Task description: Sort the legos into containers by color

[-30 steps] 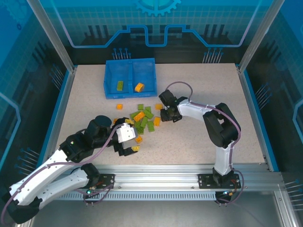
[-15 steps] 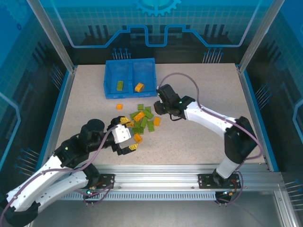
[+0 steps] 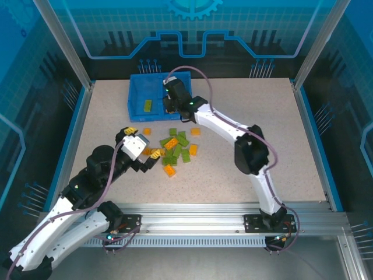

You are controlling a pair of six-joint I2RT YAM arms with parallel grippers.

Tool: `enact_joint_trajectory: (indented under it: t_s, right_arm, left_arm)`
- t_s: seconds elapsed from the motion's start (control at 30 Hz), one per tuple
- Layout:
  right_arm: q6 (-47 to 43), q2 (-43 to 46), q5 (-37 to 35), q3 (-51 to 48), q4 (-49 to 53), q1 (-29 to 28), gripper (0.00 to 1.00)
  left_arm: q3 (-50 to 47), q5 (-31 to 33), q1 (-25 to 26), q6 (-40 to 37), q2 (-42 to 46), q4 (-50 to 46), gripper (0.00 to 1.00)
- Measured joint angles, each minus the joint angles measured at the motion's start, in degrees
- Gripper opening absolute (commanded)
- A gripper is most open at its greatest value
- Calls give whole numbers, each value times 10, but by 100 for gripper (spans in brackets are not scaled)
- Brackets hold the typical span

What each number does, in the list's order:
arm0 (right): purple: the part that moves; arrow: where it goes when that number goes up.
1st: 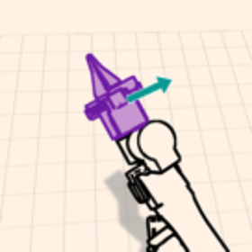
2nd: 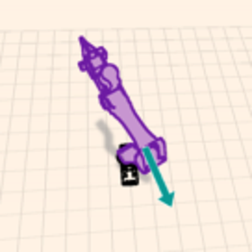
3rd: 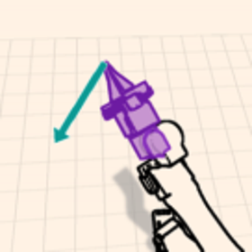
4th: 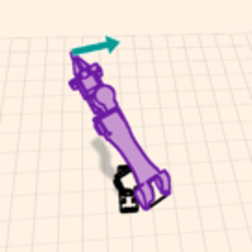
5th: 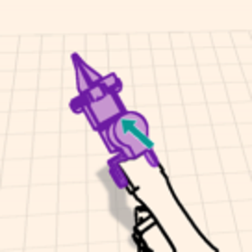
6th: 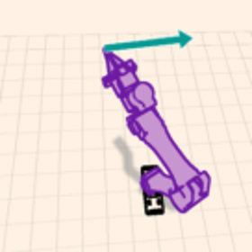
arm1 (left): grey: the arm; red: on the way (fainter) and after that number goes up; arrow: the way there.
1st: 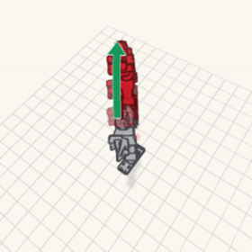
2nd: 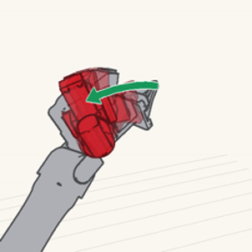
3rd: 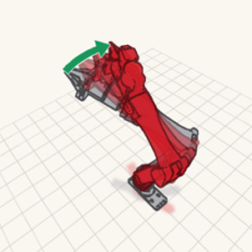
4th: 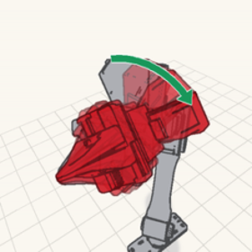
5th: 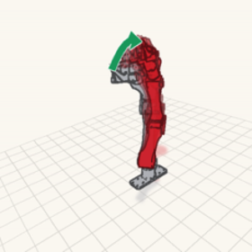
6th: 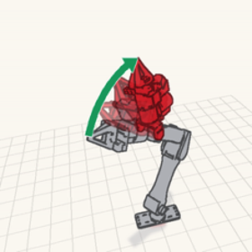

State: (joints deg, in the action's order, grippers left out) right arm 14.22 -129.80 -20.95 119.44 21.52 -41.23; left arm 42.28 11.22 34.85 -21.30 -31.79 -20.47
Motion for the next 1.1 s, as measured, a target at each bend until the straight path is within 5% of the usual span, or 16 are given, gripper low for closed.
enact_joint_trajectory:
  t_s: [0.23, 0.43, 0.67, 0.87, 1.1]
  right_arm:
    - [-13, -179, -23, 216, 97, 14, 33]
    - [-7, -205, -21, 234, 150, 24, 45]
    - [-8, -193, -9, 223, 172, 28, 48]
    - [-7, -57, 27, 98, 174, 28, 51]
    - [-2, 272, 165, -151, 140, 30, 73]
  left_arm:
    - [0, 30, -16, 21, -14, 1, 99]
    - [4, 37, -20, 34, -23, 0, 99]
    - [14, 50, -38, 50, -46, -2, 99]
    - [81, 84, -47, 138, -96, -55, 99]
    - [166, 130, -48, 395, -185, -159, 99]
